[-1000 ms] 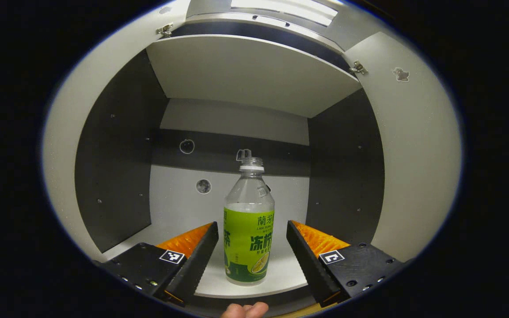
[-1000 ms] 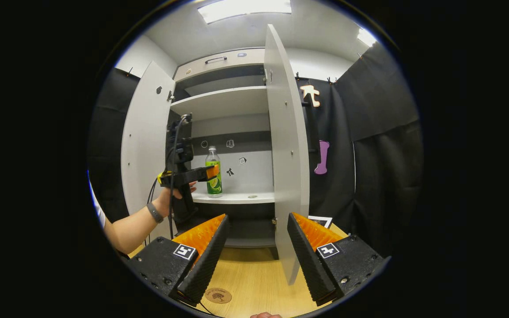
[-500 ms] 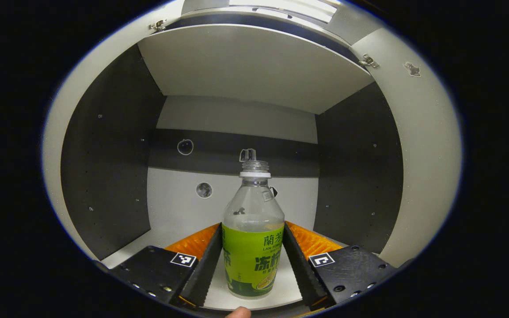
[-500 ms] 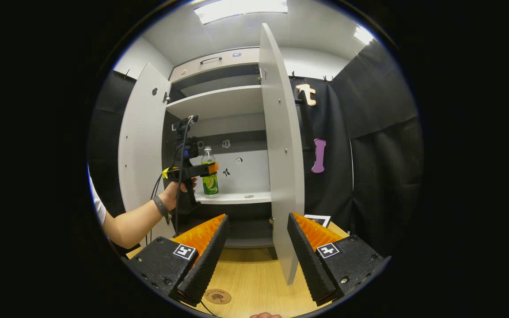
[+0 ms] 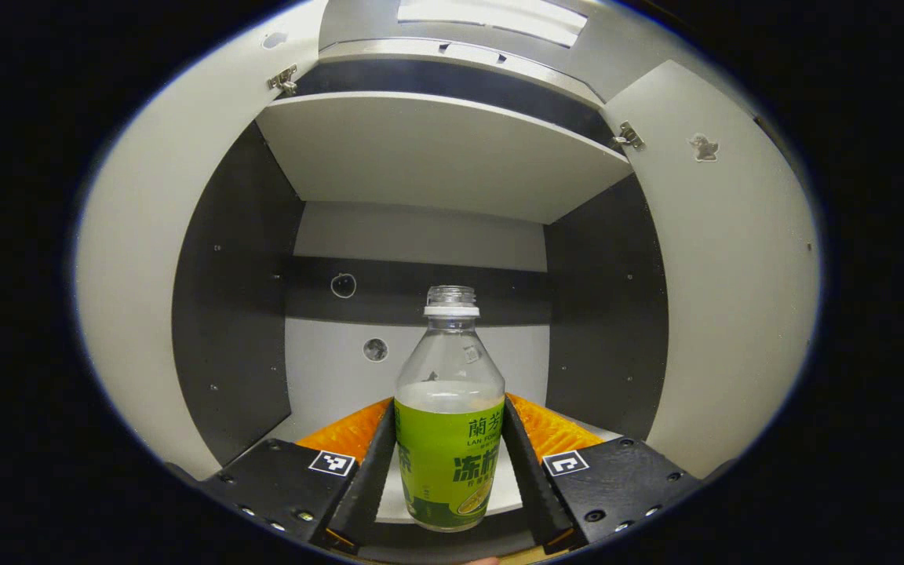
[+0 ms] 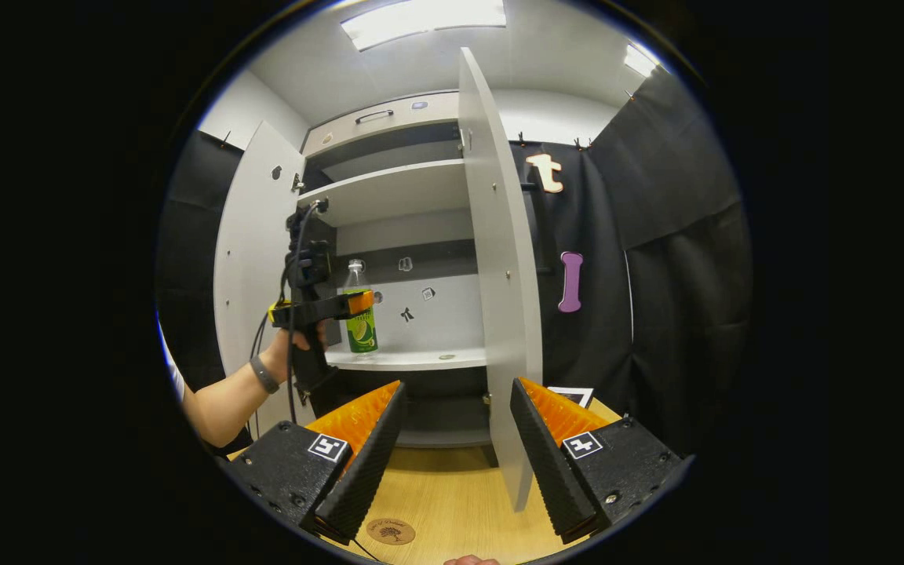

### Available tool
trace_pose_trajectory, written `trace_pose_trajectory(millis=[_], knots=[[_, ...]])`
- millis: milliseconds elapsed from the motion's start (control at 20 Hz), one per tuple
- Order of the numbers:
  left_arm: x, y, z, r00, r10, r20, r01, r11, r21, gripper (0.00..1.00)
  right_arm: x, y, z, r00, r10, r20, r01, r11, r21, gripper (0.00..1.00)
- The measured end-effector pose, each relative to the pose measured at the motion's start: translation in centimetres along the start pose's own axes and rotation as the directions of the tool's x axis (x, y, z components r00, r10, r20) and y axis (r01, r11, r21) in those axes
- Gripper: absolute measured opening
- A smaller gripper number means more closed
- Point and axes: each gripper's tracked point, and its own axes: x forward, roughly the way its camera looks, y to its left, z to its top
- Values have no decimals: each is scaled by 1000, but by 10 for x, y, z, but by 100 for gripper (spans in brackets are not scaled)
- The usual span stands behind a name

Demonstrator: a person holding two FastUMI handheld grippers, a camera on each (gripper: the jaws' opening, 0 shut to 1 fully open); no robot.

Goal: Grasp the bottle in the cabinet with the left hand and place it on the coaster, then close the right door with the right hand and the left door with the left hand.

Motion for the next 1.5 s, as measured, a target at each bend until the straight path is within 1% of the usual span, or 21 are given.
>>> trace_pose_trajectory(millis=[50,300,350,500,650,750,950,1050,1200,1350,1500], knots=[[-15,-3,-2,1000,-6,-4,6,1000,-5,72,-1,2,1,1000,12,0,-12,1000,1,82],[-77,-18,-35,999,-21,-27,20,999,-43,72,2,10,9,999,48,11,-48,999,-12,82],[-89,-23,-44,999,-35,-22,34,998,-44,72,2,12,11,998,57,12,-56,998,-16,82],[-121,-35,-83,997,-51,-51,48,998,-49,71,3,18,17,996,86,13,-86,996,-16,82],[-147,-48,-119,993,-68,-93,58,992,-108,72,5,17,18,996,88,8,-88,996,-34,82],[-167,-54,-143,994,-56,-94,43,991,-128,72,5,19,20,996,92,6,-92,995,-46,82],[-199,-73,-197,986,-32,-165,11,992,-122,72,7,23,17,995,101,-12,-101,993,-56,82],[-212,-84,-223,977,-13,-212,-6,996,-93,72,8,26,15,994,104,-20,-105,993,-54,82],[-227,-107,-258,964,-37,-263,20,998,-68,72,10,32,13,993,113,-27,-115,991,-63,82],[-236,-117,-280,954,-51,-295,33,997,-67,72,10,32,11,993,115,-36,-117,991,-69,82],[-235,-116,-287,963,-39,-268,27,999,-46,72,10,28,7,993,109,-51,-112,991,-68,82]])
